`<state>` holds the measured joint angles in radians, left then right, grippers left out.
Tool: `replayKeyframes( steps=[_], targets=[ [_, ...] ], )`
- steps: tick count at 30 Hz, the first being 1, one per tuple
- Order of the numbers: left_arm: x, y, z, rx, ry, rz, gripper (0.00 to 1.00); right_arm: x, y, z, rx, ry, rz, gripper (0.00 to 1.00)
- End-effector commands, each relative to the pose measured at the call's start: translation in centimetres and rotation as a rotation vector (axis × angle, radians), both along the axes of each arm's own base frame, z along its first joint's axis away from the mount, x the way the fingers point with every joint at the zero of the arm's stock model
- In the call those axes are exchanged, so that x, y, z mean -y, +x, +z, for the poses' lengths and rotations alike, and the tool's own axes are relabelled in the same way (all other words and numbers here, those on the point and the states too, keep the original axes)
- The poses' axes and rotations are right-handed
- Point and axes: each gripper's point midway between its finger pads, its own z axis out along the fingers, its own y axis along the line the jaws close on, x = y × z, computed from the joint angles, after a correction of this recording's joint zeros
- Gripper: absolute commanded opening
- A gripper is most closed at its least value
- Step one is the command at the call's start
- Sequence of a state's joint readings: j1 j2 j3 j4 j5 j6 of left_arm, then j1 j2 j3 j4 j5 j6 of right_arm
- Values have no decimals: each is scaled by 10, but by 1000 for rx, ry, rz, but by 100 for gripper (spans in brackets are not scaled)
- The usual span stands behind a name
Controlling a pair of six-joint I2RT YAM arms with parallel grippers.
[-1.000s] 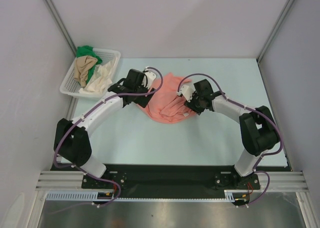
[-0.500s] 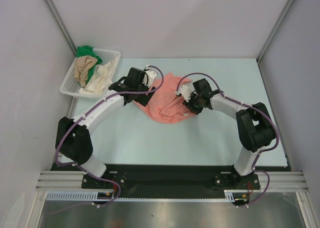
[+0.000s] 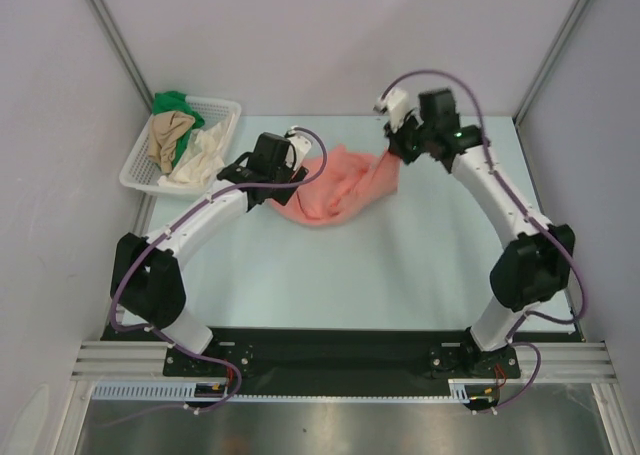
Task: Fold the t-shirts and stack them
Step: Flatten the tshirt out
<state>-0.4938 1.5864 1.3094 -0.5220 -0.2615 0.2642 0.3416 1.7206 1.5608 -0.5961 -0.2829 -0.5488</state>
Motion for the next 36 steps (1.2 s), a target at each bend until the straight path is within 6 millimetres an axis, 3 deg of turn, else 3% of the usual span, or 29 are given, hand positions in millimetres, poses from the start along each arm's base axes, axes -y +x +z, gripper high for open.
replayKeyframes(
  steps=[1, 4, 9, 11, 13, 17, 18, 20, 22, 23, 24, 26, 31, 36],
  targets=[
    [-15, 15, 29, 133, 53, 29, 77, 18, -1, 162, 247, 246, -114, 0],
    [-19, 16, 34, 163, 75, 19, 75, 30, -2, 223, 366, 323, -168, 0],
    [-19, 3, 28, 161, 80, -34, 73, 24, -28, 301, 532, 428, -162, 0],
    [-13, -4, 34, 183, 55, -83, 73, 18, -39, 324, 589, 449, -142, 0],
    [-3, -14, 26, 164, 40, -147, 73, 13, -47, 337, 628, 457, -138, 0],
    [33, -30, -4, 72, 10, -294, 75, 15, -50, 336, 629, 456, -153, 0],
    [39, -30, -9, 63, 11, -311, 75, 17, -45, 325, 615, 435, -172, 0],
    [59, -31, -18, 50, 13, -369, 76, 25, -40, 319, 615, 425, -198, 0],
    [68, -26, -39, 13, 44, -383, 77, 31, -34, 309, 590, 419, -220, 0],
    [75, -21, -39, 16, 45, -390, 77, 38, -31, 308, 581, 427, -243, 0],
    [78, -18, -55, -18, 62, -392, 77, 41, -29, 306, 575, 429, -250, 0],
    [84, -11, -60, -24, 65, -403, 78, 49, -27, 304, 571, 425, -272, 0],
    [92, -1, -99, -90, 104, -428, 77, 56, -27, 297, 562, 415, -293, 0],
    [103, 23, -105, -73, 124, -407, 77, 62, -31, 284, 539, 396, -310, 0]
  ],
)
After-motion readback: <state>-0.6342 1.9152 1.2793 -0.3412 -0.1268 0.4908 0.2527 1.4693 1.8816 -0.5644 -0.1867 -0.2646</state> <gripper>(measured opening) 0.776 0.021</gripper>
